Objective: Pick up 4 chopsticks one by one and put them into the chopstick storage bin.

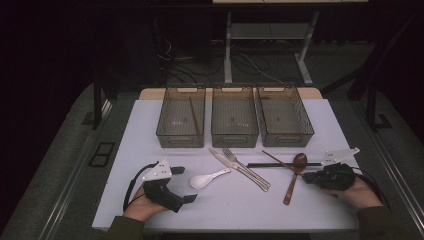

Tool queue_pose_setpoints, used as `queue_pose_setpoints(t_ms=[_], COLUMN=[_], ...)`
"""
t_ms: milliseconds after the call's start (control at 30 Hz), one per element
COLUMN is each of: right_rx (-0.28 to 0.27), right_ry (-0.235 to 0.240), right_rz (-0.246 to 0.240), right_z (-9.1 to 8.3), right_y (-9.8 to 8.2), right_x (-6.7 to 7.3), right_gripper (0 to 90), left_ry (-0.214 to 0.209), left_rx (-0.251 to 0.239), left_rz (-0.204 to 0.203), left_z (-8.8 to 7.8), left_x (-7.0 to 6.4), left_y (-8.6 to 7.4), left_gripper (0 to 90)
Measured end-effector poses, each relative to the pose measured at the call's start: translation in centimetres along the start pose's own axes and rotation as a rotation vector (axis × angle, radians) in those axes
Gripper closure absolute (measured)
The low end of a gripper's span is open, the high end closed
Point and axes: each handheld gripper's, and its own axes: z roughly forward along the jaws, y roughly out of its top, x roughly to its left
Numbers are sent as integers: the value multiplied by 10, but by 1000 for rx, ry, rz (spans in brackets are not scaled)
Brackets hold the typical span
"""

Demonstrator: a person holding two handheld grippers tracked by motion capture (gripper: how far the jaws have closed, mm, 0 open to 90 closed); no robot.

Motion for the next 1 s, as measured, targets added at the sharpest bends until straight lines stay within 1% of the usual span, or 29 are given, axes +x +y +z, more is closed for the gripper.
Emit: queue_pose_setpoints(t_ms=[133,333,400,467,633,700,733,800,933,1000], right_rx=[-11,-39,-42,-45,-51,-53,-57,-58,-56,-65], right_ry=[-1,15,19,20,26,28,32,38,42,42], right_rz=[7,-13,-11,-20,-41,-38,-44,-55,-64,-67], right_z=[-2,-4,-4,-4,-2,-2,-1,1,4,5], right_y=[1,6,7,9,14,15,16,20,24,26], right_x=[2,7,8,10,17,18,19,23,27,30], right_gripper=[829,829,828,829,829,829,829,829,829,828], left_ry=[-1,0,0,0,0,0,1,1,2,3], left_rx=[0,-2,-2,-1,-2,-2,-1,-2,-2,-3], left_rz=[-1,2,1,0,-1,0,1,0,2,3], left_z=[0,0,0,0,0,0,0,0,0,0], left_x=[0,0,0,0,0,0,0,0,0,0], left_y=[0,0,0,0,0,0,0,0,0,0], left_gripper=[0,0,0,0,0,0,0,0,0,0])
